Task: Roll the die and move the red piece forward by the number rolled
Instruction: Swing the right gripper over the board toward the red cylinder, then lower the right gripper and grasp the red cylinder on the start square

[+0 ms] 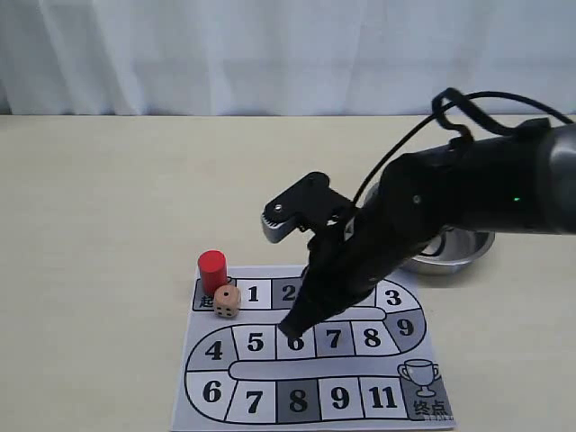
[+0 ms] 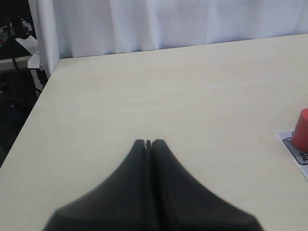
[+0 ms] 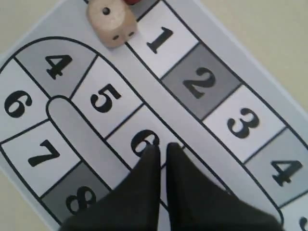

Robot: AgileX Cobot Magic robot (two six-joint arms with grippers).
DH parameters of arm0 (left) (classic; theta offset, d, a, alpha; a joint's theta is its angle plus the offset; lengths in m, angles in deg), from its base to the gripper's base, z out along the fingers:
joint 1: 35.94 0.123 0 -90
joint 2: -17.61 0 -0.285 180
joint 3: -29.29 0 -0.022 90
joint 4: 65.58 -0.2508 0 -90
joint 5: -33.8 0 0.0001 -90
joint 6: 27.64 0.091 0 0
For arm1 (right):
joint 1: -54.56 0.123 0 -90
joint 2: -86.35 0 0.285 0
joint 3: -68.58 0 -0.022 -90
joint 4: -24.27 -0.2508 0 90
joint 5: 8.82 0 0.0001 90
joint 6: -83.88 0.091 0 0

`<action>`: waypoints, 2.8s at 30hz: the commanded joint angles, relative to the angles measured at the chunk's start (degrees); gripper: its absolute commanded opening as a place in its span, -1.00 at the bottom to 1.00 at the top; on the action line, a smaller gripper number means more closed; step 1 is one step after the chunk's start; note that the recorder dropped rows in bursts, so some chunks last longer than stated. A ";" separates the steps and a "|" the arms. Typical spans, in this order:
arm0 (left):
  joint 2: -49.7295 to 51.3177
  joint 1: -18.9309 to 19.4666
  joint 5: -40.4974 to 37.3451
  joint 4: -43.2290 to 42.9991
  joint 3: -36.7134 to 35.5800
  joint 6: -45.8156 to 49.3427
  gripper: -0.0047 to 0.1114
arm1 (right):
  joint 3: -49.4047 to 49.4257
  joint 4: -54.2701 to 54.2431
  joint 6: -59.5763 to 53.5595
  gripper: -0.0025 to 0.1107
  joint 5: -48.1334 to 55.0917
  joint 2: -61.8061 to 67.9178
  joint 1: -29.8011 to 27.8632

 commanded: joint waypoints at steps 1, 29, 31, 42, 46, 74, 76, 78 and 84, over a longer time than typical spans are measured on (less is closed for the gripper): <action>-0.01 0.00 0.59 0.39 -0.11 -0.23 -0.92 | -4.77 -0.03 -0.29 -0.89 0.10 4.65 2.49; -0.01 0.00 0.59 0.39 -0.11 -0.23 -0.92 | -16.91 -3.58 0.38 -0.89 3.08 18.65 4.54; -0.01 0.00 0.59 0.39 -0.11 -0.23 -0.92 | -16.91 -3.58 0.38 -0.89 3.08 18.65 4.54; -0.01 0.00 0.59 0.39 -0.11 -0.23 -0.92 | -16.91 -3.58 0.38 -0.89 3.53 18.65 4.54; -0.01 0.00 0.59 0.39 -0.11 -0.23 -0.92 | -16.91 -3.46 0.38 -0.89 3.79 18.65 4.54; -0.01 0.00 0.59 0.39 -0.11 -0.23 -0.92 | -16.91 -2.90 3.73 0.05 6.23 14.31 4.32; -0.01 0.00 0.59 0.39 -0.11 -0.23 -0.92 | -16.91 -2.85 3.73 0.10 6.13 13.36 4.32; -0.01 0.00 0.59 0.39 -0.11 -0.23 -0.92 | -16.91 -2.85 3.73 0.10 5.32 12.35 4.32; -0.01 0.00 0.59 0.39 -0.11 -0.23 -0.92 | -16.91 -2.85 5.38 0.10 -0.20 11.52 4.32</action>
